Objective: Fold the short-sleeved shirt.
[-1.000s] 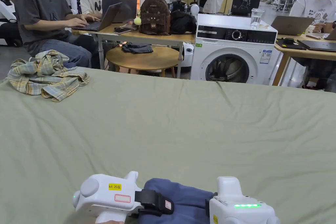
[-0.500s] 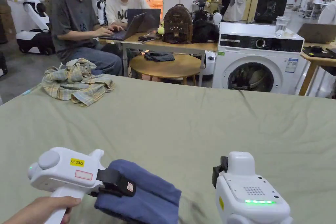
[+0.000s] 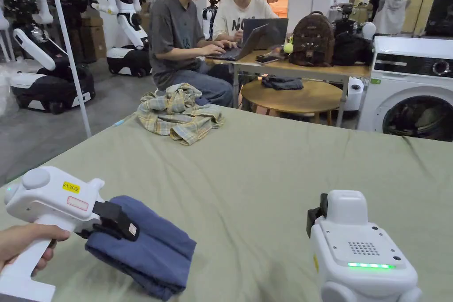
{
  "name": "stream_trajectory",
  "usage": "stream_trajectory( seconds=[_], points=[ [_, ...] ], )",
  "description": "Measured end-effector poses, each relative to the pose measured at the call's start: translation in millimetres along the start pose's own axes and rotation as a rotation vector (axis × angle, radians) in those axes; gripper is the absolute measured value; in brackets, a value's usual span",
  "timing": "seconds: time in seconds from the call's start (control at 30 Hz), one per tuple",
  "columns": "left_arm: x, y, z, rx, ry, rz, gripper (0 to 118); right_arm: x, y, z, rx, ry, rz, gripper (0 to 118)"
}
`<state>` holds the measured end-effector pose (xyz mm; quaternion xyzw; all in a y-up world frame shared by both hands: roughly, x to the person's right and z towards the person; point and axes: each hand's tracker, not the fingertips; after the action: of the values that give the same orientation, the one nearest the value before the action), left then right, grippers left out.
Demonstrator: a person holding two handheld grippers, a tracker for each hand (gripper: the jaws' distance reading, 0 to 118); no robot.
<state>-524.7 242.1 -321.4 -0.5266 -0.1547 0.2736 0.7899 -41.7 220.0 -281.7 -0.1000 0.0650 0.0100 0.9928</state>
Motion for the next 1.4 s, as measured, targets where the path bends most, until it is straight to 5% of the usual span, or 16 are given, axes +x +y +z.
stream_trajectory(
  seconds=[0.27, 0.53, 0.57, 0.67, 1.0, 1.13, 1.4],
  points=[
    [-65, 18, 67, 0.034, 0.161, 0.118, 19, -30, 0, -15, -0.028, 0.07, 0.002, 0],
    [-84, 25, 47, 0.01, 0.334, 0.122, 19, -48, -5, -24, -0.063, 0.109, 0.024, 0],
    [-82, 26, 42, -0.002, 0.379, 0.107, 20, -49, -5, -25, -0.064, 0.11, 0.026, 0],
    [-80, 29, 32, 0.021, 0.493, 0.068, 55, -49, -6, -25, -0.073, 0.111, 0.029, 0],
    [-53, 35, 63, 0.181, 0.682, -0.029, 62, -40, -5, -23, -0.072, 0.101, 0.019, 0],
    [-30, 33, 66, 0.301, 0.691, -0.087, 62, -35, -7, -22, -0.077, 0.094, 0.011, 0],
    [36, -23, 6, 0.399, 0.402, -0.267, 62, -7, -9, -12, -0.076, 0.046, 0.002, 0]
  ],
)
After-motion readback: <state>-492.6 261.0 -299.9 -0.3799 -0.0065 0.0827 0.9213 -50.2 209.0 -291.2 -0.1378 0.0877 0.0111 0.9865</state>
